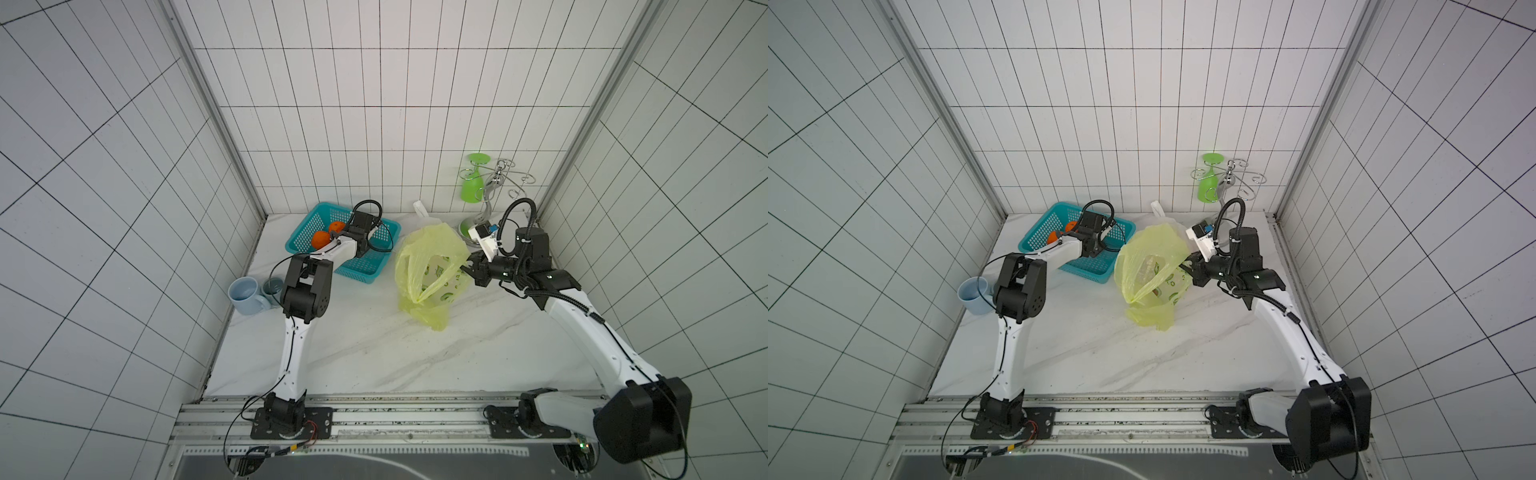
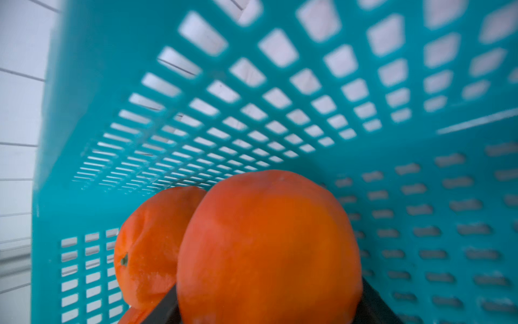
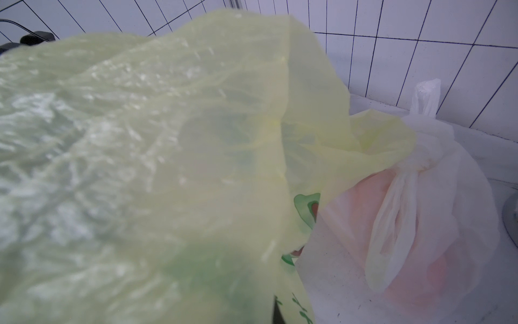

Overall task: Place the oranges into plastic bags & tie knots
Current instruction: Pick up the orange from the basket, then place the orange in the plastic bag.

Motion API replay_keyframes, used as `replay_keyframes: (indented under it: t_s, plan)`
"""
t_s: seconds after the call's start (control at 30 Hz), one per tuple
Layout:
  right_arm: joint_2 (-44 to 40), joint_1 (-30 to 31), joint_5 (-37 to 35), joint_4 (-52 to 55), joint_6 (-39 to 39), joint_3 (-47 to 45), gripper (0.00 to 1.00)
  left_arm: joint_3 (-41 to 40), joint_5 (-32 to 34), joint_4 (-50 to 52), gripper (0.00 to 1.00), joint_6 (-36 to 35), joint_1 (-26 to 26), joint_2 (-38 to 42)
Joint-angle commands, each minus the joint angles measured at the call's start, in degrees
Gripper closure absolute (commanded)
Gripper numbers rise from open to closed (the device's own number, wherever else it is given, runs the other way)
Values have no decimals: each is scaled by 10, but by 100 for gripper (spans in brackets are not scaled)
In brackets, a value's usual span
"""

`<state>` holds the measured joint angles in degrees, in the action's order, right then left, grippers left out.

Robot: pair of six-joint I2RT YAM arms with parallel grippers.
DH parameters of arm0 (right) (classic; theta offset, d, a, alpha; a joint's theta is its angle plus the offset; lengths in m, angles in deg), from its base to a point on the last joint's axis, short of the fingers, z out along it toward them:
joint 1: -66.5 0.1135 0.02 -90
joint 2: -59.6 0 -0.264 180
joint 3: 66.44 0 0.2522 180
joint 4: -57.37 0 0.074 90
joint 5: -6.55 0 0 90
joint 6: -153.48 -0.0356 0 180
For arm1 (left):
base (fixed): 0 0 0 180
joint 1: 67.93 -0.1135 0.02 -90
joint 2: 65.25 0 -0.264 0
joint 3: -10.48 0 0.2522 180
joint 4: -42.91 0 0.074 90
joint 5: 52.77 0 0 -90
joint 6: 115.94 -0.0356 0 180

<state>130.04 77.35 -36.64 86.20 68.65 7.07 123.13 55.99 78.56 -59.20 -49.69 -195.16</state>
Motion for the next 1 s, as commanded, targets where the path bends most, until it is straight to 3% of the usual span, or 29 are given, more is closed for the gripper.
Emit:
replay_keyframes:
  t_s: [0.0,0.1,0.2,0.3,0.47,0.6,0.73,0.87,0.97]
  plan:
    - [-7,-3,-5,-15,-5,2,100,-93,-147,20,43,44,-4,179]
    - [-2,-3,19,-24,-23,3,100,-220,-368,48,47,70,-25,368]
    - [14,-2,35,-20,-31,18,100,-321,-544,53,50,76,-27,504]
    - [31,0,51,-8,-41,39,100,-335,-617,89,52,79,-2,573]
    - [56,0,45,8,-61,73,100,-288,-678,175,58,65,26,598]
    - [79,1,78,12,-83,99,100,-277,-649,205,59,45,85,595]
    - [88,11,95,13,-81,104,100,-268,-573,148,60,101,133,561]
    - [84,25,93,14,-61,90,100,-233,-428,78,51,169,164,498]
    - [84,26,95,14,-58,85,100,-225,-336,39,44,167,188,445]
